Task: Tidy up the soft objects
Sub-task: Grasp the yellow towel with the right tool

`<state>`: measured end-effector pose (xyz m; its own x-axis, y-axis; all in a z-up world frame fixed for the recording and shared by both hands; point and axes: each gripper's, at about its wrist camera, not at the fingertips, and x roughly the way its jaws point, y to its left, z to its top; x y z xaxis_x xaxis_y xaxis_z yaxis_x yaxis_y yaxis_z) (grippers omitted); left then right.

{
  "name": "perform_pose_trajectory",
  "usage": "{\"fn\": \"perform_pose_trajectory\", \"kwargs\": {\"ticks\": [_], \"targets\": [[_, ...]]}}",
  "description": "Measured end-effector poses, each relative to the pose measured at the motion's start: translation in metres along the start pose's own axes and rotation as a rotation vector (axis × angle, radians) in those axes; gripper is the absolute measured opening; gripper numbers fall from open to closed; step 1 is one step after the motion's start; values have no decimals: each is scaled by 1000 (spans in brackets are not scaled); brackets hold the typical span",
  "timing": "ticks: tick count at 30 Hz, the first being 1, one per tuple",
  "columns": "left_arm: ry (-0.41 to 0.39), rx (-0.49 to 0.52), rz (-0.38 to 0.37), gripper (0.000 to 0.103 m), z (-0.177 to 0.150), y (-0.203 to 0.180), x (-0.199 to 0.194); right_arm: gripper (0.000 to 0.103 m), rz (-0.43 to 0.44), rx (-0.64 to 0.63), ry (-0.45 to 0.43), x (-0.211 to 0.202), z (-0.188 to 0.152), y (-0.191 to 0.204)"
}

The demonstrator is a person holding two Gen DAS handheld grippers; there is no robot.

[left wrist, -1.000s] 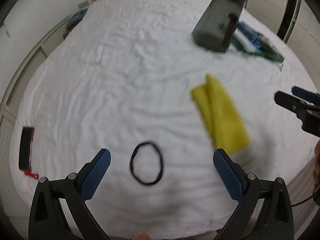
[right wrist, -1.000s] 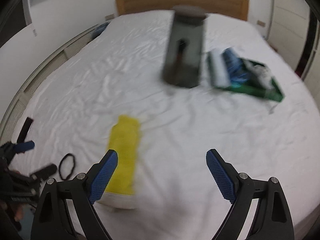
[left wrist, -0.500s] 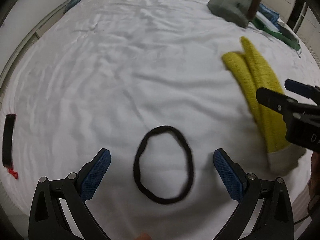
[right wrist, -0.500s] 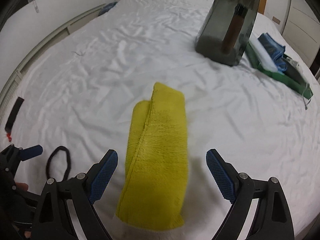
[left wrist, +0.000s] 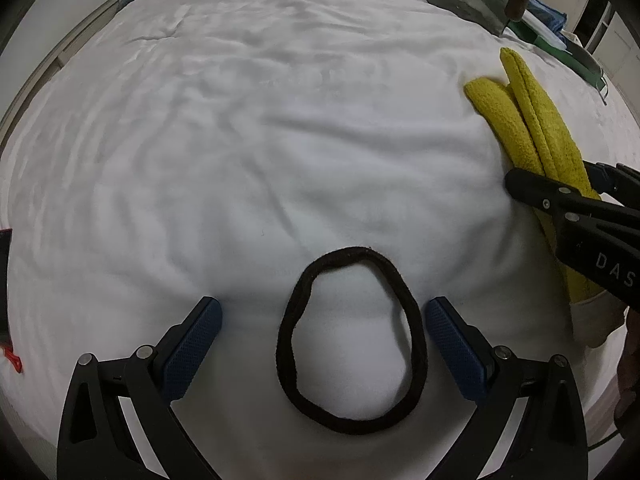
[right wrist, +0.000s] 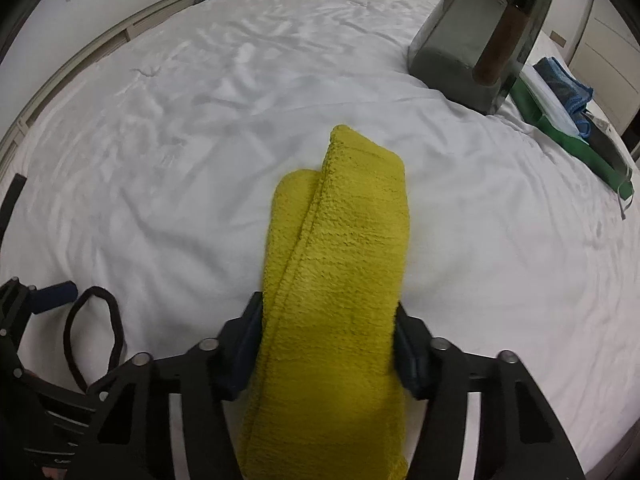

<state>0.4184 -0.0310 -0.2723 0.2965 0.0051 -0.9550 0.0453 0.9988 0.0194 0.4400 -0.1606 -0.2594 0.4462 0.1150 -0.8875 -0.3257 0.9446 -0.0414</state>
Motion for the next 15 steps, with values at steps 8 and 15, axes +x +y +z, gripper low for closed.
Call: {"fn": "perform_pose_trajectory", "kwargs": {"ticks": [8, 15], "targets": [[-10, -13, 16, 101, 0, -9, 3, 45, 4, -28, -6, -3, -4, 0], [-35, -22, 18, 101, -4, -8, 1, 41, 13, -42, -15, -4, -7, -3]]}}
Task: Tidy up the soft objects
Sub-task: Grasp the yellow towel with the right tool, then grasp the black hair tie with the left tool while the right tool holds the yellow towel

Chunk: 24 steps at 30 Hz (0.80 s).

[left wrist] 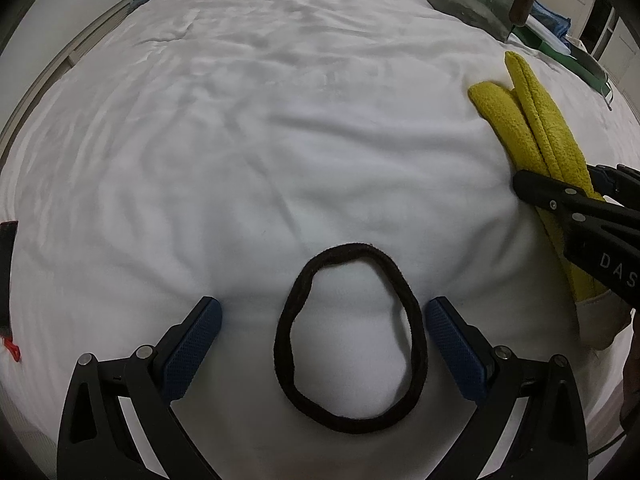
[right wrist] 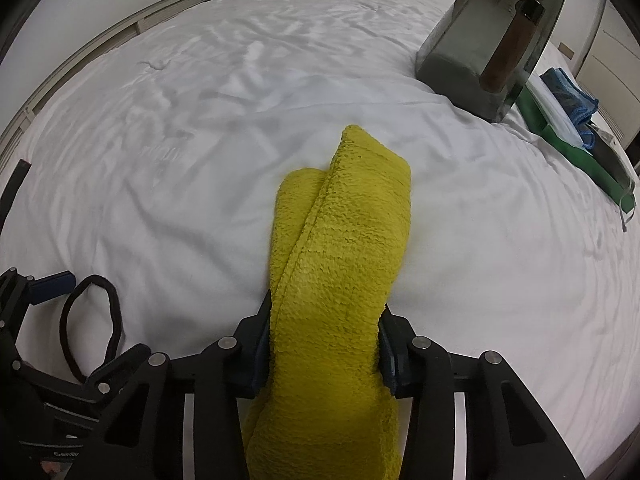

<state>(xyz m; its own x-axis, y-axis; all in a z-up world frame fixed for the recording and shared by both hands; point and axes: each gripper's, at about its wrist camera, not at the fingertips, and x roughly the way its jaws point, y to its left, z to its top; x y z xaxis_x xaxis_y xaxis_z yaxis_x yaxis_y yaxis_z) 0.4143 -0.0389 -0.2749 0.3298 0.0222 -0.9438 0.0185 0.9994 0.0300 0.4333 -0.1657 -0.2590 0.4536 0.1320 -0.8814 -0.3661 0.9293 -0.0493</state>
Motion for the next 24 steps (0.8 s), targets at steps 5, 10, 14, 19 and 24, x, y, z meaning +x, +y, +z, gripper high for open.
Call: {"fn": "perform_pose_trajectory", "kwargs": {"ticks": [5, 10, 14, 19, 24], "targets": [[-1, -5, -4, 101, -1, 3, 0, 38, 8, -2, -3, -1, -1, 0], [-1, -6, -3, 101, 1, 6, -2, 36, 14, -6, -6, -2, -1, 0], [-3, -6, -4, 101, 1, 6, -3, 34, 16, -11, -8, -2, -1, 1], [-9, -6, 0, 95, 0, 8, -4, 31, 18, -16, -9, -2, 0, 1], [-24, -12, 6, 55, 3, 13, -9, 23, 30, -16, -11, -5, 0, 2]]}}
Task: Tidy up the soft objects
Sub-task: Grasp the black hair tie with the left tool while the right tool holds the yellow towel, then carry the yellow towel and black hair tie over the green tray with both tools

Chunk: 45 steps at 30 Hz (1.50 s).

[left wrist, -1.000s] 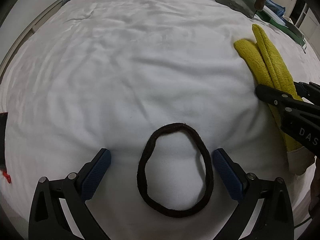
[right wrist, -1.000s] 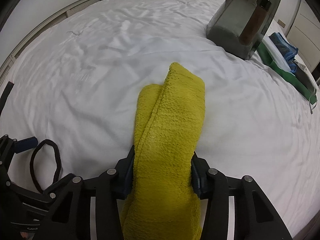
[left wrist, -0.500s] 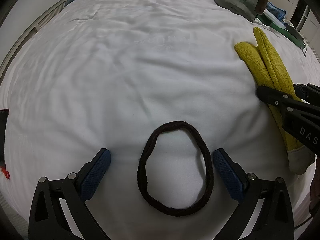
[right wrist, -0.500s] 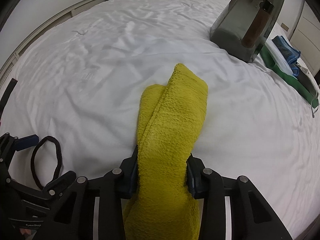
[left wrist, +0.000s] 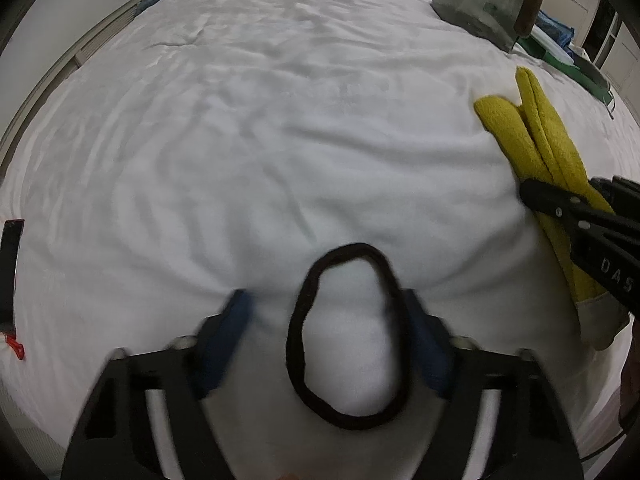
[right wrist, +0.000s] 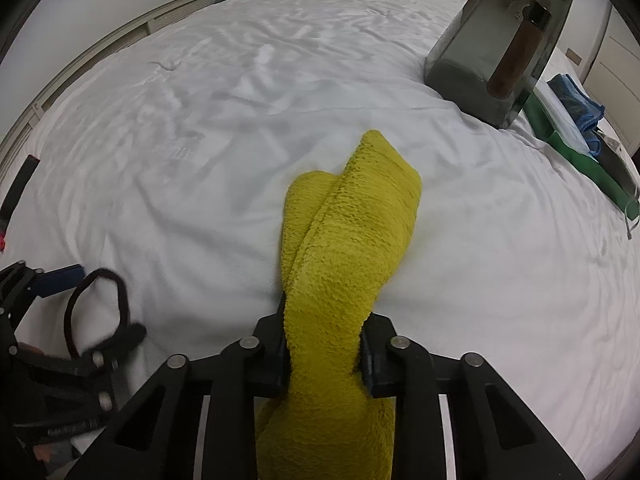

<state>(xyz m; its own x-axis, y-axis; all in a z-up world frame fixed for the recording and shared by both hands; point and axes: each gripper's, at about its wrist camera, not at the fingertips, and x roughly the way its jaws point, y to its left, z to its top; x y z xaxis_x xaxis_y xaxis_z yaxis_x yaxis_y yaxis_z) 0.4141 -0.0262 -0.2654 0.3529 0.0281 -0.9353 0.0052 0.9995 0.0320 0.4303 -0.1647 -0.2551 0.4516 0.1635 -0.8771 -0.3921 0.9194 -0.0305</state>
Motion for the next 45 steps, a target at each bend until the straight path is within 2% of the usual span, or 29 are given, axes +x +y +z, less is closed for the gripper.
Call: {"fn": "perform_pose_trajectory", "kwargs": {"ticks": [1, 2, 3, 4, 8, 13, 20, 25, 28, 33, 39, 42, 45], "targets": [[-1, 2, 0, 43, 1, 0, -4, 22, 1, -1, 0, -1, 0, 0], [-2, 8, 1, 35, 2, 0, -5, 21, 2, -3, -1, -2, 0, 1], [-1, 13, 1, 17, 3, 0, -7, 21, 1, -3, -1, -3, 1, 1], [4, 12, 0, 3, 5, 1, -9, 21, 3, -7, -1, -5, 1, 1], [24, -48, -45, 3, 11, 12, -20, 20, 6, -5, -13, -16, 0, -3], [15, -58, -45, 3, 17, 12, -40, 20, 21, -16, -13, -28, -4, -11], [3, -19, -32, 3, 39, -18, -66, 19, 47, 11, -33, -55, -4, -45], [1, 3, -62, 3, 65, -66, -77, 19, 30, 25, -58, -81, 4, -90], [-10, 32, -93, 3, 84, -108, -81, 19, 2, 29, -77, -97, 11, -125], [-49, 78, -171, 3, 122, -183, -89, 19, -64, 49, -117, -122, 28, -201], [-135, 98, -298, 3, 204, -286, -93, 19, -161, 50, -168, -133, 61, -308], [-175, 89, -350, 3, 253, -321, -88, 19, -195, 27, -195, -130, 84, -350], [-207, 88, -364, 3, 300, -352, -74, 19, -211, 11, -217, -123, 109, -385]]}}
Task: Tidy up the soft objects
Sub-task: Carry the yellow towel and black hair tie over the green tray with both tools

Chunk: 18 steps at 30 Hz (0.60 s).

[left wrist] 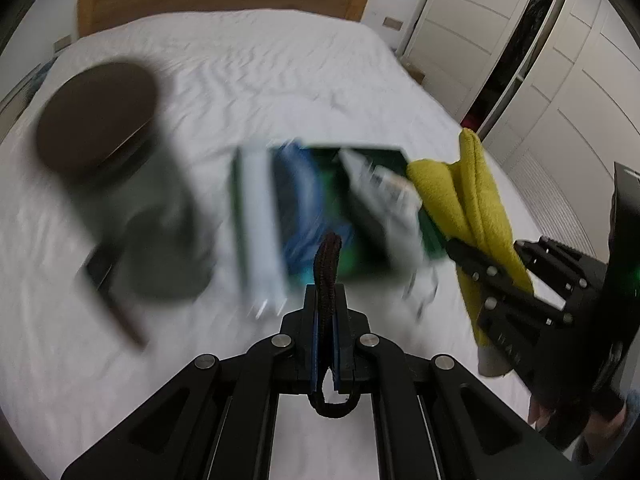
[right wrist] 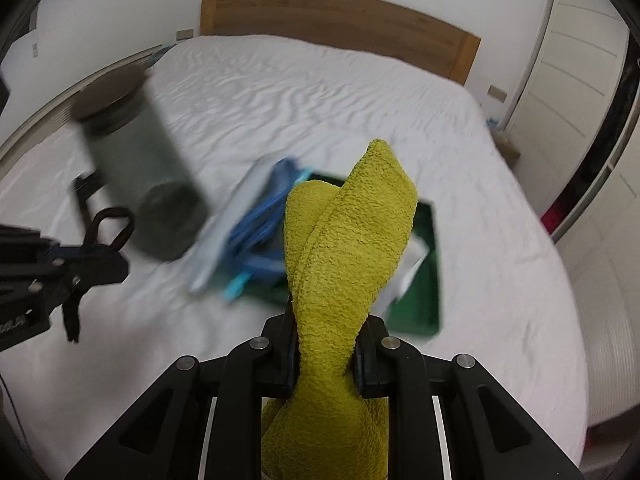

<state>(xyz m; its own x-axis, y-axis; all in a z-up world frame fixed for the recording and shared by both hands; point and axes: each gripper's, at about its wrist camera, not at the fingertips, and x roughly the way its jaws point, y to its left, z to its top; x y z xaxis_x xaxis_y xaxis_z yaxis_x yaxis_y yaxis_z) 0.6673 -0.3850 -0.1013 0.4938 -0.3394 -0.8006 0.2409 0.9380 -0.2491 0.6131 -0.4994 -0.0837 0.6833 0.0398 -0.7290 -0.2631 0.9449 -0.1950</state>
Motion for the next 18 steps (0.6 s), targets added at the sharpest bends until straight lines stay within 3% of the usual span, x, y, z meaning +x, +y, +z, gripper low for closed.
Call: {"fn": "perform_pose_trajectory", "kwargs": {"ticks": [6, 12, 18], "targets": [[5, -14, 13, 3, 58, -7, 69, 19, -7, 13, -12, 44, 28, -37], [59, -30, 44, 3, 61, -3, 114, 19, 33, -19, 25, 94, 33, -29], [83, -3, 82, 3, 53, -9, 129, 19, 47, -25, 56, 120, 32, -28]]}}
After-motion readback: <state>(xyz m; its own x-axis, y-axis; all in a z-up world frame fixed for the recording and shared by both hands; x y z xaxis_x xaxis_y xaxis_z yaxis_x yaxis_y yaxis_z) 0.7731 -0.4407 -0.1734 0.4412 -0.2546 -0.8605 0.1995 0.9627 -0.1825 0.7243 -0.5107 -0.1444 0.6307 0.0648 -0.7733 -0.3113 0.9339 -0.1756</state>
